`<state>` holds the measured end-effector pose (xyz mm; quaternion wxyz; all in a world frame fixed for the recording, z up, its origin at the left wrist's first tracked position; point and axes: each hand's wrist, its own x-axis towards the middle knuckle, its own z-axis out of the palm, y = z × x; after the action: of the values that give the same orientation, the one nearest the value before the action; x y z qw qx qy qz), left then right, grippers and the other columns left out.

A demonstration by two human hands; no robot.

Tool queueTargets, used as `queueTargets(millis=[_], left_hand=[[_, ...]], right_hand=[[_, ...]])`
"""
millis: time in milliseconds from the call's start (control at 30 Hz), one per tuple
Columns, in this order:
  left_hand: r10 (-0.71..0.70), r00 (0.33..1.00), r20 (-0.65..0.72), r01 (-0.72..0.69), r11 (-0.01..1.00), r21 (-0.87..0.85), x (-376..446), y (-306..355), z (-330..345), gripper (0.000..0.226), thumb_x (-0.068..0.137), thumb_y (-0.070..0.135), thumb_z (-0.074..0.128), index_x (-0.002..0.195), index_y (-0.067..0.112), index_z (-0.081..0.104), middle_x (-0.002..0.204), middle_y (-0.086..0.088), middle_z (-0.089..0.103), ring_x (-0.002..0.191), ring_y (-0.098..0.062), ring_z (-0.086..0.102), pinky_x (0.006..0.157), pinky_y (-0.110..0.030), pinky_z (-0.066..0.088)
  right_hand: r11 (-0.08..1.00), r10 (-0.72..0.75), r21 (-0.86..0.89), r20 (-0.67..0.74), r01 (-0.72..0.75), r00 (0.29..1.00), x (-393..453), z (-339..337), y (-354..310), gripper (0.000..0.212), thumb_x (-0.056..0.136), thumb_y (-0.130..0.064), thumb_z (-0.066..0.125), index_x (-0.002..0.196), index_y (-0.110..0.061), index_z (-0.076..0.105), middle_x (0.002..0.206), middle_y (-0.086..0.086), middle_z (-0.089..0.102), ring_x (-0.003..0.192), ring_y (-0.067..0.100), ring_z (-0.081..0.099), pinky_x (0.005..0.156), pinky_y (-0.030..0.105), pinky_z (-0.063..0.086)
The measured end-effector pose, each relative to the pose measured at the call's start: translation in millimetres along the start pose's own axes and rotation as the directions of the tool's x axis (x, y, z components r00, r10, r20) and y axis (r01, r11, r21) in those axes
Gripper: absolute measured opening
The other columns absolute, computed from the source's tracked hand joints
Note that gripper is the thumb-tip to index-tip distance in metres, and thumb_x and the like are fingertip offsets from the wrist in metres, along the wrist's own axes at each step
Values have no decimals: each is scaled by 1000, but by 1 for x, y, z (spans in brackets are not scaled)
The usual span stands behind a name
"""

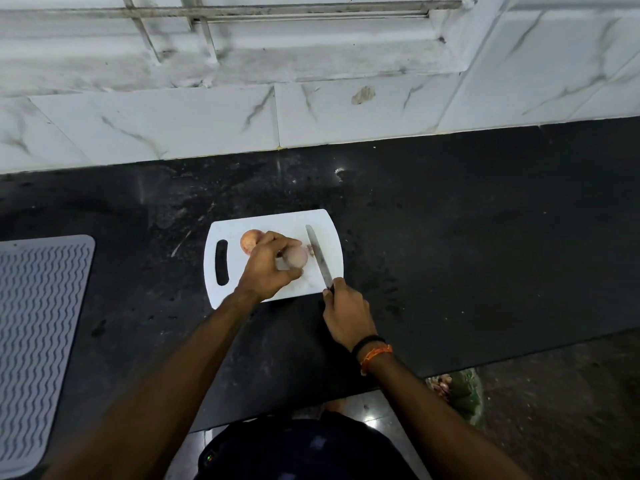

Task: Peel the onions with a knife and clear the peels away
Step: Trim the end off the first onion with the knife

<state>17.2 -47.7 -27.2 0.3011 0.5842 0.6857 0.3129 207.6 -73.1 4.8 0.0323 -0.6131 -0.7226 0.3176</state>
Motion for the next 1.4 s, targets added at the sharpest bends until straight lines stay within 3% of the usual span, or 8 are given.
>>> queueTargets(millis=[133,233,300,567,767,867,933,1400], left_hand=[[17,1000,-16,-16,999,31,-1,2,1,49,73,17,88,118,14,70,115,0,64,102,-17,57,82,-25,52],[-6,1000,-6,6,1000,18,-2,2,0,47,74,18,87,116,16,66,114,1,65,102,-17,61,87,-34,57],[-22,1000,3,22,1000,11,-3,2,0,45,72,15,87,111,17,63,111,2,66,99,-17,63,87,-37,58],[-83,995,47,81,996,40,-2,-1,1,34,78,24,85,103,18,63,103,0,70,93,-17,67,85,-38,60],[-10,998,61,8,999,33,-2,1,-1,37,82,17,81,116,11,68,113,2,70,96,-15,66,81,-15,52],[34,997,71,-36,999,34,-1,2,-3,34,83,15,80,116,9,73,115,-3,74,99,-18,69,92,-33,58],[29,997,69,-31,999,28,0,2,-5,31,83,17,80,112,8,75,109,-3,76,95,-19,71,91,-37,59],[-26,996,82,25,1000,2,9,2,-6,30,77,13,85,105,6,77,99,-7,77,87,-24,71,84,-35,59]], right_hand=[[1000,-3,-1,-40,3,999,2,-4,1,21,105,-28,42,112,-11,51,105,10,65,91,28,64,76,41,53],[999,-20,36,-65,22,998,2,-8,1,19,105,-28,43,106,-11,51,100,10,65,88,28,64,69,34,45],[997,-25,66,-54,29,998,2,-11,1,19,105,-28,45,105,-10,51,101,11,66,90,30,65,73,37,49],[996,-69,61,-36,71,997,1,-13,-8,21,104,-29,47,111,-10,53,98,9,67,85,24,66,77,38,55],[998,-55,7,2,55,998,-1,-11,-16,31,106,-31,43,127,-10,49,108,13,66,94,29,67,84,41,57],[999,-54,4,7,54,999,-1,-10,-18,28,106,-30,42,126,-10,48,102,14,66,90,29,67,80,43,57],[998,-60,-1,4,60,998,-2,-9,-20,27,106,-28,42,124,-9,48,101,16,66,90,33,66,78,45,55],[1000,-9,5,48,8,999,7,-6,-34,30,105,-23,43,131,-8,45,113,18,65,99,34,65,89,46,55]])
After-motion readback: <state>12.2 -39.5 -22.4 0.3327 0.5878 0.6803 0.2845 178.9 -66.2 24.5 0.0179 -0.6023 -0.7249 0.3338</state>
